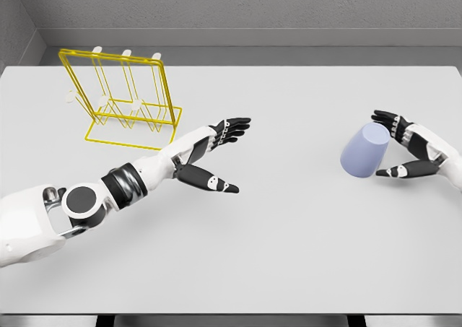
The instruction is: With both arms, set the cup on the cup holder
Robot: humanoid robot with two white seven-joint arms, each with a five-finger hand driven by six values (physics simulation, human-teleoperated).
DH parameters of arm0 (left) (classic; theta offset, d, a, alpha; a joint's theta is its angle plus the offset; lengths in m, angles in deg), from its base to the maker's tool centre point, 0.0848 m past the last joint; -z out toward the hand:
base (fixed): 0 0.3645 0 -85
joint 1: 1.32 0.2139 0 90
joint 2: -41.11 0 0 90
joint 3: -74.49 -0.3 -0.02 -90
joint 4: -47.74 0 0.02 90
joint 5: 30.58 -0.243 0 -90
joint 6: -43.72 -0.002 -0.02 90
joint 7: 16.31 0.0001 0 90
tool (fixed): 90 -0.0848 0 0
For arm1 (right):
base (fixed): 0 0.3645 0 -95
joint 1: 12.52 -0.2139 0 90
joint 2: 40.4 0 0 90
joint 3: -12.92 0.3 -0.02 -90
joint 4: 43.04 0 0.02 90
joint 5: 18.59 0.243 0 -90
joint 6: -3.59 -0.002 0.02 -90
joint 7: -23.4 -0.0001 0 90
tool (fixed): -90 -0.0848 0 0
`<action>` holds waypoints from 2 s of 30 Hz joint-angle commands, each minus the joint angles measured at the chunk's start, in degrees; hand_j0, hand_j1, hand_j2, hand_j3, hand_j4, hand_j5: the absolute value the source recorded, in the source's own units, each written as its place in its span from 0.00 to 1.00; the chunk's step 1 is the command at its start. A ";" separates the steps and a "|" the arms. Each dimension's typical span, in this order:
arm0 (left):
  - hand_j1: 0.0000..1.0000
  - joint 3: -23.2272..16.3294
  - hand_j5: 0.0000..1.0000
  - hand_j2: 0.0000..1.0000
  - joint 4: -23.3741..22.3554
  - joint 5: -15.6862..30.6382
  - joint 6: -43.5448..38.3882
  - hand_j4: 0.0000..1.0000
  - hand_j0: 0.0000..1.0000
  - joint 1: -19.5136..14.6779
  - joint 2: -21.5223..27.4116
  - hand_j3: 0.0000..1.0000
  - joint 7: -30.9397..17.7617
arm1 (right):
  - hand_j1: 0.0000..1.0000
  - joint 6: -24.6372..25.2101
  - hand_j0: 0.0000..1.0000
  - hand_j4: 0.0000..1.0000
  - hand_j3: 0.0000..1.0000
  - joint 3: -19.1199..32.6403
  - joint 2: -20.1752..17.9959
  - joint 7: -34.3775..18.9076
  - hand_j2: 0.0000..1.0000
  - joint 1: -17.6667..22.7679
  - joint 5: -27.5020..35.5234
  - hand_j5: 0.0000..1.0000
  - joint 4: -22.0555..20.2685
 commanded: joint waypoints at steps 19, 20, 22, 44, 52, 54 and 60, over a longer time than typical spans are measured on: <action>1.00 0.08 1.00 1.00 0.03 -0.08 0.01 1.00 1.00 0.09 0.18 1.00 -0.02 | 1.00 1.31 1.00 1.00 1.00 -1.48 1.33 0.00 1.00 -0.35 0.30 1.00 -0.85; 1.00 0.08 1.00 1.00 0.03 -0.08 0.01 1.00 1.00 0.09 0.18 1.00 0.06 | 1.00 1.57 1.00 1.00 1.00 -1.48 1.33 0.00 1.00 -0.35 0.30 1.00 -0.93; 1.00 0.08 1.00 1.00 0.03 -0.08 0.01 1.00 1.00 0.09 0.27 1.00 -0.02 | 1.00 2.28 1.00 1.00 1.00 -1.48 1.33 0.00 1.00 -0.35 0.21 1.00 -1.11; 1.00 0.08 1.00 1.00 0.03 -0.08 0.01 1.00 1.00 0.09 0.27 1.00 0.06 | 0.85 4.39 0.85 0.85 0.85 -1.92 2.03 0.00 0.85 -0.88 0.30 0.85 -1.81; 1.00 0.08 1.00 1.00 0.03 0.28 0.01 1.00 1.00 0.00 0.18 1.00 0.06 | 0.80 4.47 0.80 0.80 0.80 -1.92 2.21 0.00 0.80 -0.88 0.30 0.80 -1.81; 1.00 0.08 1.00 1.00 -0.06 0.28 0.01 1.00 1.00 -0.09 0.01 1.00 0.06 | 0.78 4.47 0.78 0.78 0.78 -1.92 2.21 0.00 0.78 -0.97 0.39 0.78 -1.81; 1.00 0.08 1.00 1.00 0.03 0.28 0.27 1.00 1.00 -0.09 0.53 1.00 -0.20 | 0.74 4.47 0.74 0.74 0.74 -1.92 2.21 0.00 0.74 -1.41 0.39 0.74 -1.90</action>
